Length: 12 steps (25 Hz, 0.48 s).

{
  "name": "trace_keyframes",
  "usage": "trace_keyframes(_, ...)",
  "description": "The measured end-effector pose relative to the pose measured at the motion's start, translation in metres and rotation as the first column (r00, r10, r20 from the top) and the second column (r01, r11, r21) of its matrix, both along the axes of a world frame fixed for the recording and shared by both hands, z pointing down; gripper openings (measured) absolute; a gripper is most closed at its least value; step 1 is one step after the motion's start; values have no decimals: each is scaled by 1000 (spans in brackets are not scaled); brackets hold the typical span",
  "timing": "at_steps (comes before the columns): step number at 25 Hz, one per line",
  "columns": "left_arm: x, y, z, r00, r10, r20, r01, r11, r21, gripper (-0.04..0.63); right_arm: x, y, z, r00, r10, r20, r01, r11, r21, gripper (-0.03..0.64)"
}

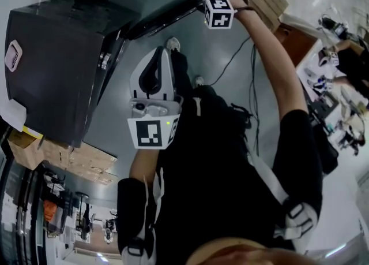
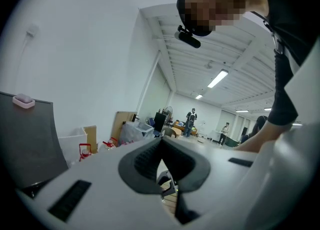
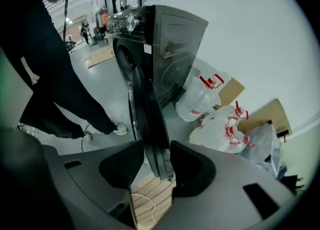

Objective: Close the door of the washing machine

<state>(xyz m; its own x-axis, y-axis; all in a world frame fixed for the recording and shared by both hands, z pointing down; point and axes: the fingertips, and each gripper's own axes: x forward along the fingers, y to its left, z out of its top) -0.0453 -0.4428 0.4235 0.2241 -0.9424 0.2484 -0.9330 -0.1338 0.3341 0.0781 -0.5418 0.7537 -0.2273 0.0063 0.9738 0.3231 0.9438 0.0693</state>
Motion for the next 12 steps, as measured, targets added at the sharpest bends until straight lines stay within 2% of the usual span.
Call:
trace_keyframes(6, 1, -2, 4, 1000, 4, -14, -4, 1000, -4, 5, -3, -3, 9, 995, -92, -50, 92, 996, -1, 160)
trace_keyframes(12, 3, 6, 7, 1000, 7, -15, -7, 1000, -9, 5, -5, -5, 8, 992, -108, -59, 105, 993, -52, 160)
